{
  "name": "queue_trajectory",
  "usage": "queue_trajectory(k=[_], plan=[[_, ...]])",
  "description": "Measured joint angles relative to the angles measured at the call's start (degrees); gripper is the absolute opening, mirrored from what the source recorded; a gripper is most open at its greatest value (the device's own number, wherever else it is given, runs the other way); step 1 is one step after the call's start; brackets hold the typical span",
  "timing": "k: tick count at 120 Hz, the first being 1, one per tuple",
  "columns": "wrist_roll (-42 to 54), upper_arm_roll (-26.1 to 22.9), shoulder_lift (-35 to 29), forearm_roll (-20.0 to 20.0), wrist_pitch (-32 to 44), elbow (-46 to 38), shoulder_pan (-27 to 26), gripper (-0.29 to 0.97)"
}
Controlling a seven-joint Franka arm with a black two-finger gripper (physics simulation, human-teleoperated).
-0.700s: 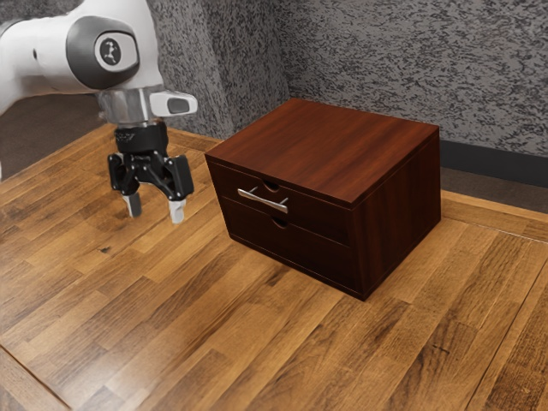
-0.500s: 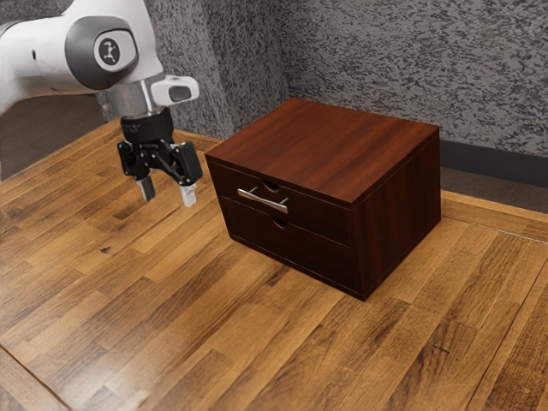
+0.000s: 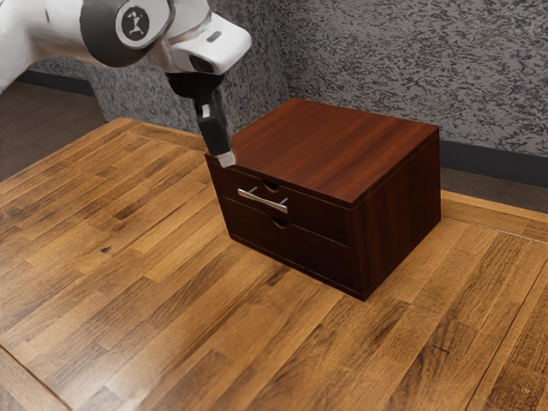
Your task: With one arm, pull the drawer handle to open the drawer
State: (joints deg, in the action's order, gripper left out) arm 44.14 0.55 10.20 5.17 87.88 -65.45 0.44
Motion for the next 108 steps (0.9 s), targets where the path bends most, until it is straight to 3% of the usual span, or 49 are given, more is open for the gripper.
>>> queue_trajectory(k=[13,35,61,108], plan=[[7.93,-0.03,1.91,1.17,0.97,-0.2,2.73,0.68],[21.18,0.16,2.23,-0.82,1.21,-0.92,5.04,0.68],[34.69,1.11,1.82,-6.29,1.6,-3.69,9.04,0.68],[50.15,0.46,5.75,-10.25,10.62,-6.47,7.78,0.68]])
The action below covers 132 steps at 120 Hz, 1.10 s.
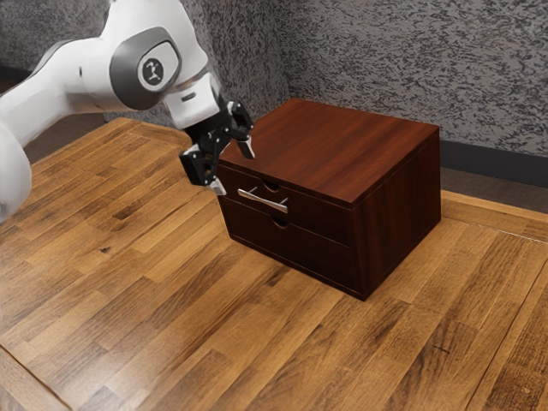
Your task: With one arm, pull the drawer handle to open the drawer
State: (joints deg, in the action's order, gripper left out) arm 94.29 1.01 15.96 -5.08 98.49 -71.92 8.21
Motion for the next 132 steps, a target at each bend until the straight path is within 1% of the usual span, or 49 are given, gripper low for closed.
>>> queue_trajectory(k=[7,18,47,51,61,70,104,132], plan=[[1.55,0.03,0.84,-0.17,0.92,0.0,-0.09,0.67],[3.71,0.1,1.15,-0.32,1.96,0.0,-0.2,0.62],[7.88,0.05,-0.06,-0.08,3.21,0.17,-1.32,0.51],[8.28,0.07,-1.18,0.08,3.53,-1.06,-1.84,0.5],[9.19,0.18,-5.73,0.38,5.56,-7.27,-2.78,0.5],[9.92,0.27,-7.34,0.52,7.49,-10.64,-2.94,0.49],[12.06,0.31,-8.09,0.74,12.91,-15.63,-3.02,0.48],[13.25,0.39,-8.18,1.18,15.61,-17.41,-3.57,0.44]])
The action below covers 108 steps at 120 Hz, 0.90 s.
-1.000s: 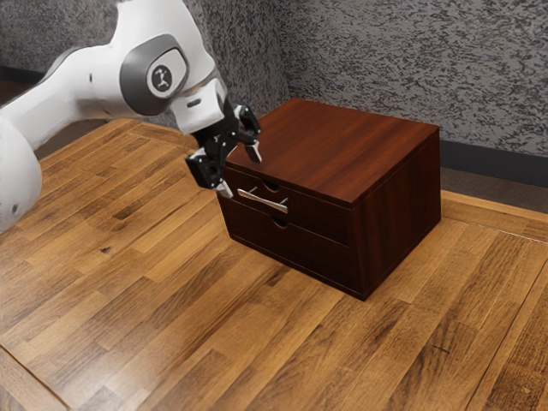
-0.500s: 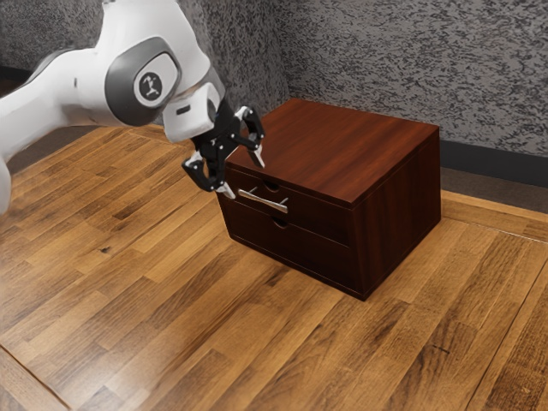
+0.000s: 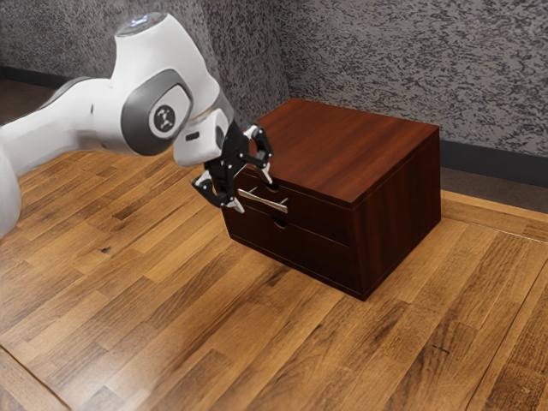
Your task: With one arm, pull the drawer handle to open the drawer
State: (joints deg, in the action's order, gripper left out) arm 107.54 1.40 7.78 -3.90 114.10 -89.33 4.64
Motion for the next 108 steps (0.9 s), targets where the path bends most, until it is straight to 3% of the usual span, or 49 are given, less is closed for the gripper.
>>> queue_trajectory(k=[43,108], plan=[[1.0,0.0,-0.57,1.83,3.16,-2.94,-0.85,0.34],[1.81,1.6,-1.35,2.05,4.94,-4.33,-0.29,0.31]])
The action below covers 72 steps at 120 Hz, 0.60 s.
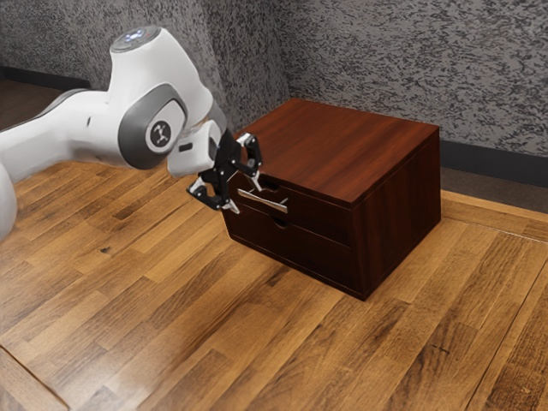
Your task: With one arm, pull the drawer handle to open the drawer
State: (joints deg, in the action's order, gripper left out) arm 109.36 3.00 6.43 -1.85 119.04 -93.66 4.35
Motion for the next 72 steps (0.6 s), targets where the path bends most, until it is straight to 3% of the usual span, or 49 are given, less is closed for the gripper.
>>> queue_trajectory(k=[41,72], plan=[[0.22,0.08,0.11,-0.07,0.21,-1.36,-0.09,0.33],[0.21,0.07,0.0,-0.16,0.29,-1.79,-0.11,0.24]])
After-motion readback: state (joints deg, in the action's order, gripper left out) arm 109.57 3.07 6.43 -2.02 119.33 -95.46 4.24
